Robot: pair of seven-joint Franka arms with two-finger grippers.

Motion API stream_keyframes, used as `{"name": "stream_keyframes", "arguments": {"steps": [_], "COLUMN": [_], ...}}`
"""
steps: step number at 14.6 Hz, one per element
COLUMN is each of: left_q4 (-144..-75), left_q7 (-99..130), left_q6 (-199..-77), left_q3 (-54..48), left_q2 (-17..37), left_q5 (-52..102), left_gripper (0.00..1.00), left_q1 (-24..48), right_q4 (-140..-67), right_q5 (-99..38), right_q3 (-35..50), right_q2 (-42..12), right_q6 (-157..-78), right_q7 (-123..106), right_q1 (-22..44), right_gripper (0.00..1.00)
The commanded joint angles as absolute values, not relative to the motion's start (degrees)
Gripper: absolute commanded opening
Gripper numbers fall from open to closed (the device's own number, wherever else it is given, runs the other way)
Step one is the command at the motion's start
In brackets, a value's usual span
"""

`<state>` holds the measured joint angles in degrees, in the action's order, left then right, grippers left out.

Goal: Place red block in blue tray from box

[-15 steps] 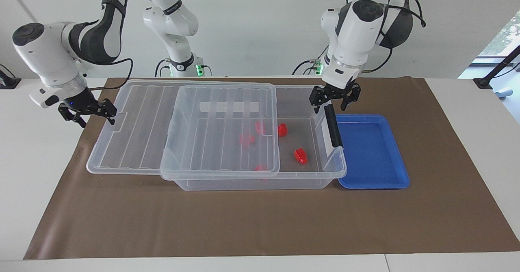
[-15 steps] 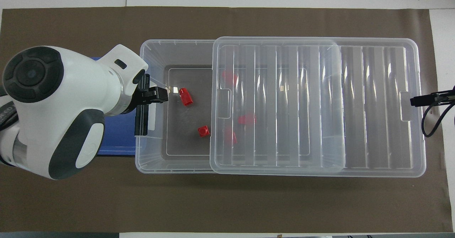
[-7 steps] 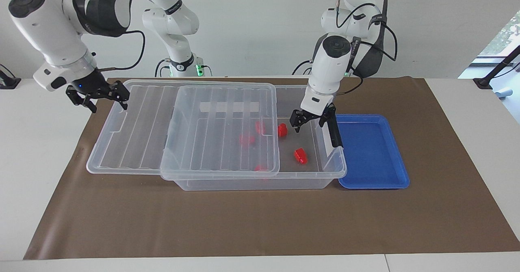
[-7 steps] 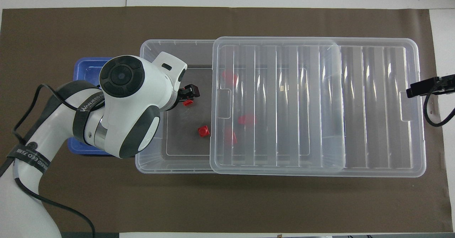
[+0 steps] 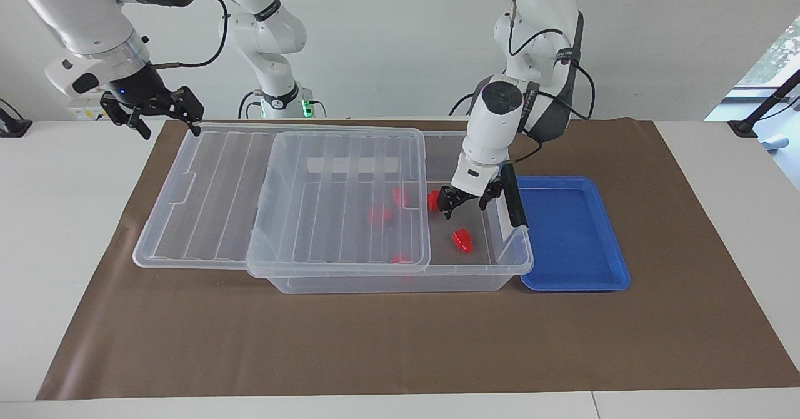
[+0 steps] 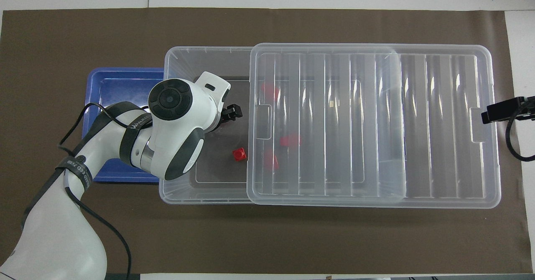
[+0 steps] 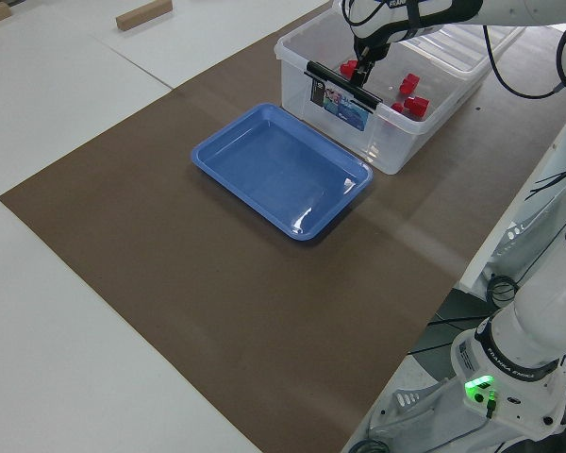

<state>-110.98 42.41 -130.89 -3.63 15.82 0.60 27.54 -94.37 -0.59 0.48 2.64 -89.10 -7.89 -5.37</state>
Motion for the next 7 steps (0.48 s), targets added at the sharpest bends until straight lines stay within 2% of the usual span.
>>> {"name": "stream_keyframes", "arguments": {"steps": [1, 5, 7], "left_q4": [-111.5, -111.6, -112.0], "left_q7": [43.2, 43.1, 43.2], "left_q6": [-134.7, -137.7, -137.6], "left_q3": [-2.6, -2.5, -2.4], "left_q2": [18.6, 19.9, 20.1], "left_q5": [0.5, 0.4, 0.4], "left_gripper": [0.97, 0.94, 0.85], "left_q1": [28.7, 28.2, 28.3], "right_q4": [-96.8, -97.4, -97.6], "right_q5": [-0.2, -0.4, -0.2], "right_q3": [0.7, 0.7, 0.7], "right_q2": [4.0, 4.0, 3.5], "right_q6": [-91.5, -92.9, -95.3], "right_q7": [-6.4, -6.2, -5.9], "right_q1": [-4.7, -4.6, -4.6], "right_gripper": [1.0, 1.0, 1.0]}}
